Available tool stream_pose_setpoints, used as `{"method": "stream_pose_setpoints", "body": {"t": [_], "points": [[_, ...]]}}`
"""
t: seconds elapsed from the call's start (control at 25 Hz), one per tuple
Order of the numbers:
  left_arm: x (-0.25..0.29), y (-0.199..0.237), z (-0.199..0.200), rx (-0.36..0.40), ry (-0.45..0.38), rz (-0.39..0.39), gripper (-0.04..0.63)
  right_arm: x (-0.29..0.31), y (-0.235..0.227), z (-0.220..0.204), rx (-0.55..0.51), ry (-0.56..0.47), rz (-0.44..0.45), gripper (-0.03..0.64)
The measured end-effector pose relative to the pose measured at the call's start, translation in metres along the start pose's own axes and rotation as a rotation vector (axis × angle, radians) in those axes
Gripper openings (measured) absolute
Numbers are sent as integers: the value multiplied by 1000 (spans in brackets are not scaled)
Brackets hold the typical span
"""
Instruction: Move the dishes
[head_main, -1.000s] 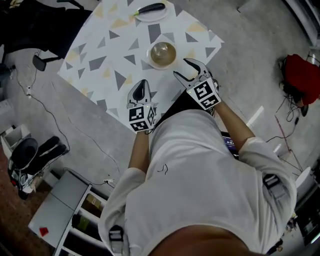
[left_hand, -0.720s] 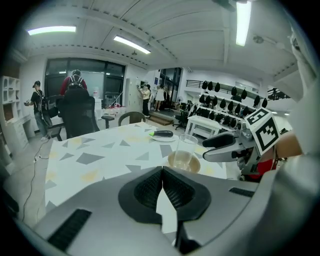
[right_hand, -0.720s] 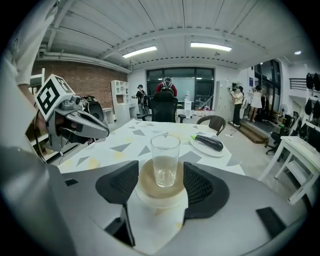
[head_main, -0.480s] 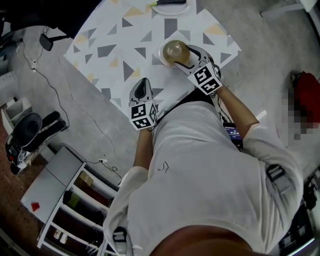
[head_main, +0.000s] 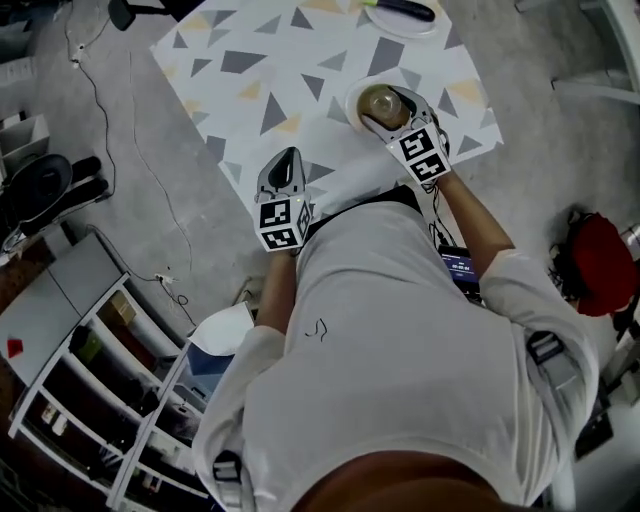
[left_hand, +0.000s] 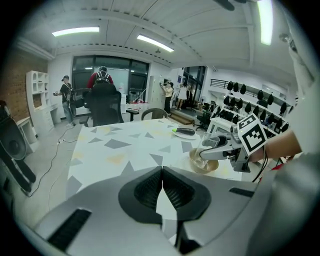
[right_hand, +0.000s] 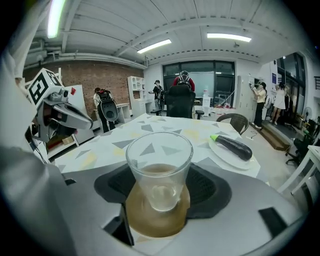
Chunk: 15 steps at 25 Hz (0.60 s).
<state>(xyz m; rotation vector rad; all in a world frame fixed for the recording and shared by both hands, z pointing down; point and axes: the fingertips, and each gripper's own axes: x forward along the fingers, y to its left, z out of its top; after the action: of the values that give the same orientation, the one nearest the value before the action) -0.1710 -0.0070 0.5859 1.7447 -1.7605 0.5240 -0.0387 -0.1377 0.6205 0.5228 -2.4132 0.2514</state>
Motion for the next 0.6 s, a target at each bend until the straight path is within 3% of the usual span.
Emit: {"method": "stream_pose_setpoints", "body": {"t": [0.08, 0.24, 0.6], "points": [[-4, 6, -4, -21, -4, 22, 20, 3, -1, 2, -16, -6, -4, 278], [-7, 12, -8, -45, -10, 34, 20, 4, 0, 3, -34, 0, 3, 275], [-2, 3, 23, 1, -93, -40, 20, -18, 6, 18, -17, -16, -23, 273]]}}
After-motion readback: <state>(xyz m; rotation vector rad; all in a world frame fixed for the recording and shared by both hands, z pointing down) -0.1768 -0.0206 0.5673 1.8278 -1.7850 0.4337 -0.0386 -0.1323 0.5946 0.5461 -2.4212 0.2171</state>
